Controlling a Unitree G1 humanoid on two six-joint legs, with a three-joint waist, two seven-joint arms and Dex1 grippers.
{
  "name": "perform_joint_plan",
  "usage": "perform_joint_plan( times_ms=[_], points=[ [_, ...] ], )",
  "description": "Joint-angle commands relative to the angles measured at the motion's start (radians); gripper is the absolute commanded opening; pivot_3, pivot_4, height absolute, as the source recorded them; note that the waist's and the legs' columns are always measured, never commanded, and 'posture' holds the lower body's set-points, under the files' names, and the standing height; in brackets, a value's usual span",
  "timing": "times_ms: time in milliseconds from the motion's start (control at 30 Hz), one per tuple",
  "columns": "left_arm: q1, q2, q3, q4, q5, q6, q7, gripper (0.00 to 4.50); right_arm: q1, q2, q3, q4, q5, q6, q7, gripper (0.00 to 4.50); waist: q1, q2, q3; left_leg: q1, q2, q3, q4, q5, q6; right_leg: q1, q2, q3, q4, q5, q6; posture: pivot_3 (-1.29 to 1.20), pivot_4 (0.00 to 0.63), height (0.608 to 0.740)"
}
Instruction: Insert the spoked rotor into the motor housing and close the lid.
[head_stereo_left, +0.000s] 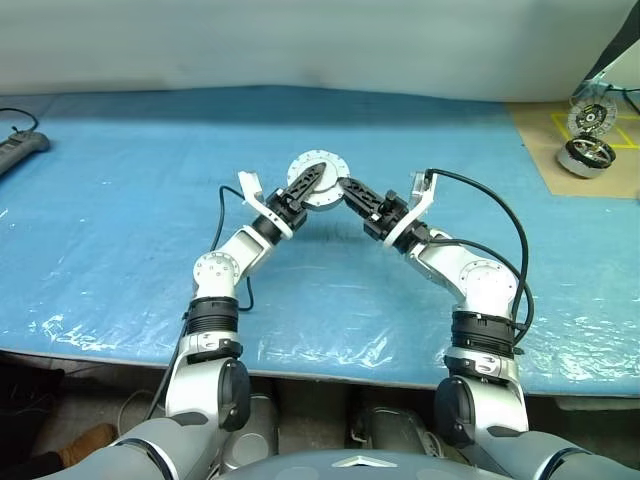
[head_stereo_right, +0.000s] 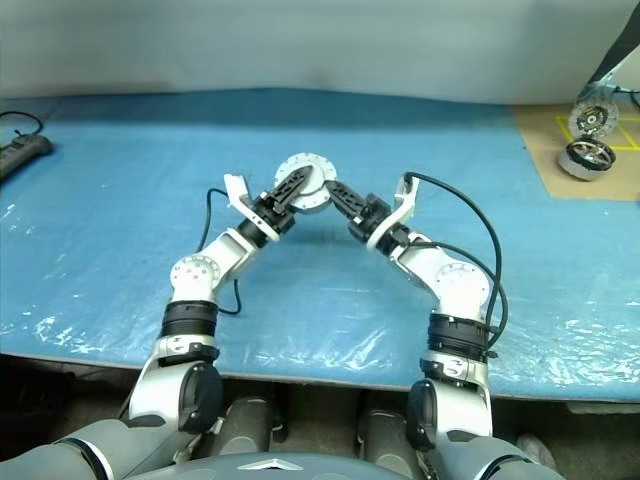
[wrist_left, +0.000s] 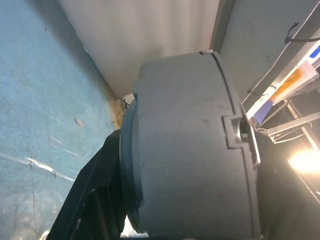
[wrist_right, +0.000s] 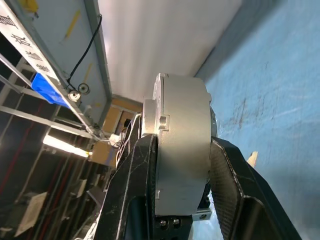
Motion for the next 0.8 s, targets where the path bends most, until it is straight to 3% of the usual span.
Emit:
perform_joint_plan(
  times_ms=[33,367,467,600,800],
  points=[
    [-0.023,0.020,-0.006,-0.002,0.044,-0.045,-0.004,2.61,-0.021,-0.006,-0.013,-0.047,0.044,-0.001,0.001,2.52,-0.001,0.000,0.000,0.000,0.000,0.000,0.000,0.000,0.000,0.000,0.000,0.000,0.000,0.000,0.000,0.00,0.150,0.740],
    [-0.110,0.098,0.057,0.120,0.108,-0.175,-0.021,2.61,-0.014,-0.015,-0.017,-0.030,0.034,-0.011,-0.039,2.52,0.000,0.000,0.000,-0.001,-0.001,-0.001,0.000,0.000,0.000,0.000,0.000,0.000,0.000,0.000,0.000,0.00,0.150,0.740],
    [-0.154,0.141,0.069,0.189,0.172,-0.286,-0.015,2.61,0.006,-0.046,-0.001,-0.044,-0.032,-0.041,-0.040,2.52,0.001,0.000,0.000,-0.001,-0.001,-0.002,0.001,0.000,0.000,0.000,0.000,0.000,0.000,0.000,0.000,0.00,0.150,0.740],
    [-0.211,0.200,0.071,0.323,0.261,-0.417,-0.019,2.61,0.082,-0.119,0.126,-0.104,-0.228,-0.103,-0.007,2.52,0.001,0.000,0.000,-0.001,-0.002,-0.004,0.001,0.000,0.000,0.001,0.000,0.000,0.000,0.001,0.001,0.00,0.150,0.740],
    [-0.242,0.227,0.067,0.471,0.353,-0.521,-0.014,2.61,0.128,-0.116,0.144,-0.136,-0.275,-0.115,-0.007,2.52,0.001,-0.001,0.000,-0.003,-0.006,-0.010,0.001,-0.002,-0.003,0.001,-0.001,-0.002,-0.001,0.002,0.003,0.00,0.150,0.740]
  ],
)
